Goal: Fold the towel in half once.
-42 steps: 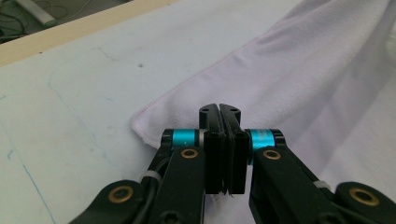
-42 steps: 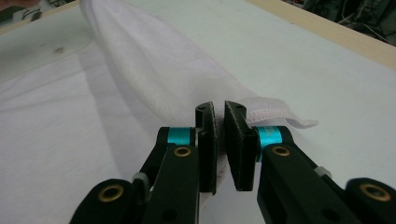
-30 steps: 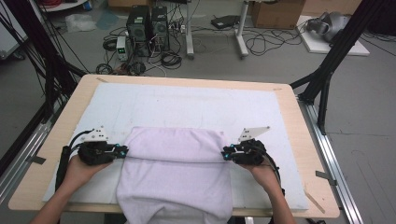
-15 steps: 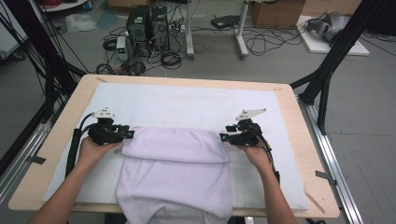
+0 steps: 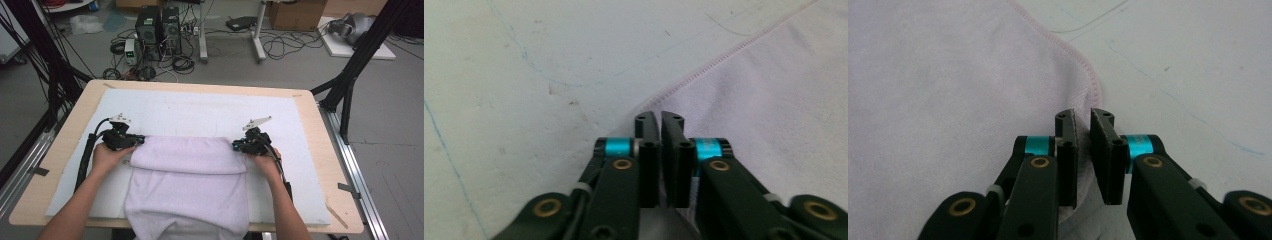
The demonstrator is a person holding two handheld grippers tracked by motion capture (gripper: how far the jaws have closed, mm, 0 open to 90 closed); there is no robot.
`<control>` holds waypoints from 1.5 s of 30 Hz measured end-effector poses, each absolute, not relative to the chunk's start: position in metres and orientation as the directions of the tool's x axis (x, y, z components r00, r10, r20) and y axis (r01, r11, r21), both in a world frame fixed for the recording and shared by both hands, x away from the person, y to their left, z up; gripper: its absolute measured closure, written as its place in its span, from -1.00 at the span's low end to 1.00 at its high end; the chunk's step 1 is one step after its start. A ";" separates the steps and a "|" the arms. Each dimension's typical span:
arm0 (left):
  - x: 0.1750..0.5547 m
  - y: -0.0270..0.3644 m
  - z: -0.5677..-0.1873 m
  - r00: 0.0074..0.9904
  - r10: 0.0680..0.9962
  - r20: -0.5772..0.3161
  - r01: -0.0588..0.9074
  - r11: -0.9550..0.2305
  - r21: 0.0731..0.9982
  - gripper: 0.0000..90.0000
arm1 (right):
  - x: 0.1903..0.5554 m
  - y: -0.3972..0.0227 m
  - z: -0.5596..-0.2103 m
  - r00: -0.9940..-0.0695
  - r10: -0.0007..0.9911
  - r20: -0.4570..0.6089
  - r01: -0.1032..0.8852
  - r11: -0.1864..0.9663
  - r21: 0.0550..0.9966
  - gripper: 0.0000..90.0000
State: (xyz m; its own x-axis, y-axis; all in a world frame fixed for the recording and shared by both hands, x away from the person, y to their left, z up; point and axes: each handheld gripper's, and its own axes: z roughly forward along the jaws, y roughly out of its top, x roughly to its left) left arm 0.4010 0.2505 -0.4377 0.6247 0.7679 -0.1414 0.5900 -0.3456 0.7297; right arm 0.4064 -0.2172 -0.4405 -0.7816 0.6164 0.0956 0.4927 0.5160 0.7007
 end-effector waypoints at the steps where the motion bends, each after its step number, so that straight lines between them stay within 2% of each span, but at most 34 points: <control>1: 0.400 0.251 -0.436 0.637 0.759 -0.138 0.579 -0.352 0.736 0.93 | 0.406 -0.217 -0.439 -0.782 0.616 0.093 0.490 0.514 0.704 0.82; 8: 0.391 0.263 -0.414 0.640 0.750 -0.170 0.530 -0.270 0.804 0.94 | 0.400 -0.228 -0.416 -0.787 0.609 0.099 0.443 0.446 0.778 0.82; 16: 0.359 0.271 -0.381 0.693 0.708 -0.132 0.438 -0.269 0.858 0.94 | 0.378 -0.233 -0.380 -0.825 0.559 0.089 0.373 0.419 0.828 0.82; 22: 0.301 0.272 -0.376 0.752 0.655 -0.074 0.365 -0.321 0.874 0.94 | 0.324 -0.239 -0.370 -0.876 0.481 0.048 0.290 0.442 0.849 0.82; 27: 0.248 0.272 -0.388 0.811 0.581 -0.068 0.338 -0.370 0.865 0.92 | 0.267 -0.243 -0.383 -0.913 0.398 0.085 0.275 0.451 0.849 0.80; 31: 0.229 0.274 -0.397 0.842 0.534 -0.074 0.341 -0.420 0.841 0.61 | 0.241 -0.248 -0.396 -0.926 0.351 0.138 0.297 0.453 0.841 0.67; 34: 0.234 0.272 -0.394 0.842 0.535 -0.067 0.337 -0.425 0.840 0.44 | 0.241 -0.253 -0.394 -0.920 0.363 0.145 0.305 0.433 0.848 0.55; 36: 0.244 0.270 -0.393 0.834 0.548 -0.062 0.339 -0.420 0.842 0.41 | 0.250 -0.254 -0.392 -0.911 0.391 0.135 0.310 0.429 0.848 0.47; 41: 0.276 0.262 -0.401 0.801 0.598 -0.027 0.350 -0.431 0.831 0.33 | 0.287 -0.252 -0.397 -0.884 0.459 0.091 0.325 0.462 0.825 0.33; 45: 0.311 0.258 -0.415 0.757 0.653 -0.031 0.403 -0.428 0.809 0.25 | 0.322 -0.252 -0.412 -0.845 0.528 0.089 0.384 0.482 0.788 0.18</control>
